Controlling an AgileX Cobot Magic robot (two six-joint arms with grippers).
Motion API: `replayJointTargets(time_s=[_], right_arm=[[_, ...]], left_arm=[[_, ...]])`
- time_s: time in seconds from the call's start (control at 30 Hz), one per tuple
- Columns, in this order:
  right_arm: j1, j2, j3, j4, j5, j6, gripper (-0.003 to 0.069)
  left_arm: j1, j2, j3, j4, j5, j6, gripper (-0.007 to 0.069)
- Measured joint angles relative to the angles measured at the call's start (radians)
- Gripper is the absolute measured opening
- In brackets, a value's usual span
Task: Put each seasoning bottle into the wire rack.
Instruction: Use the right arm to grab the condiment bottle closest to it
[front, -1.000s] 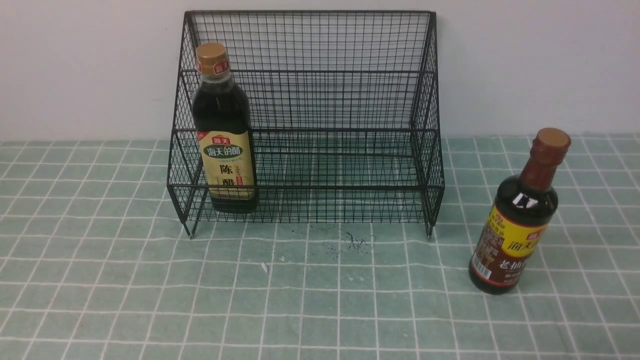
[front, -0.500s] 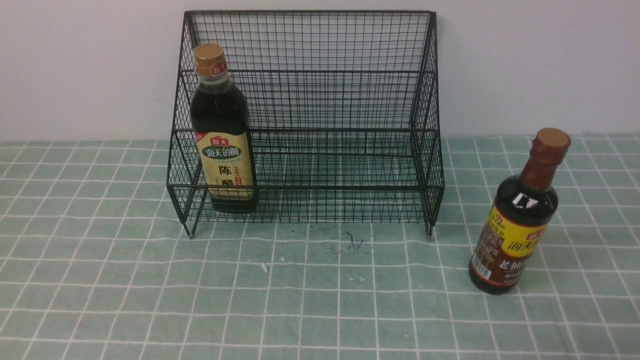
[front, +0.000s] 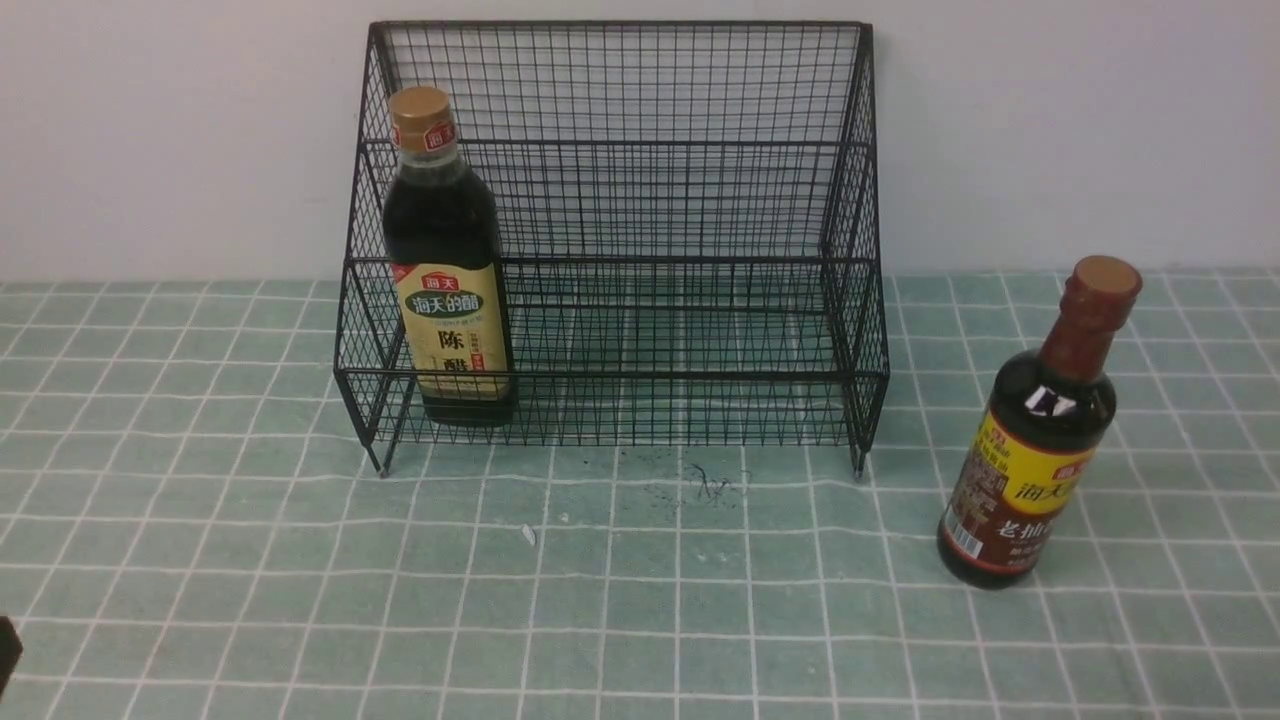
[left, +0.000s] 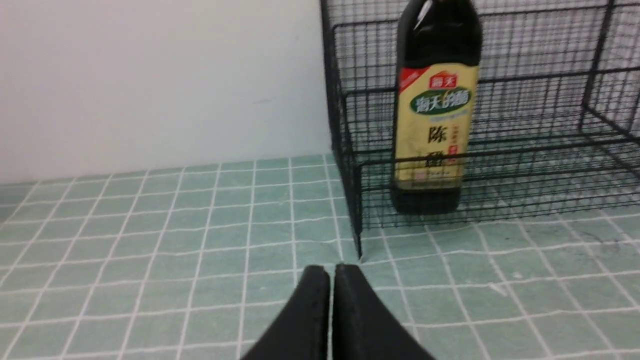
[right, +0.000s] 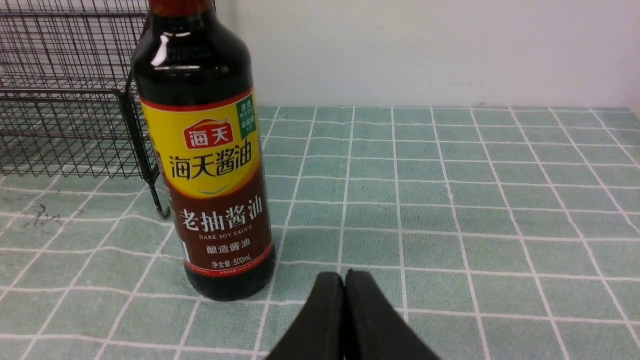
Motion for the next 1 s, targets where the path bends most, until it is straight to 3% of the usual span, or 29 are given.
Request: replayJointTargets(time_s=[0.2,1.0], right_arm=[[0.000,0.000,0.000,0.000,0.000,0.000,-0.0017],[0.000,0.000,0.000,0.000,0.000,0.000,-0.0017]], left_arm=[[0.018,-0.018,0.153,0.000,-0.031,0.000,-0.0006],[0.018,-0.018,0.159,-0.001,0.010,0.001,-0.0006]])
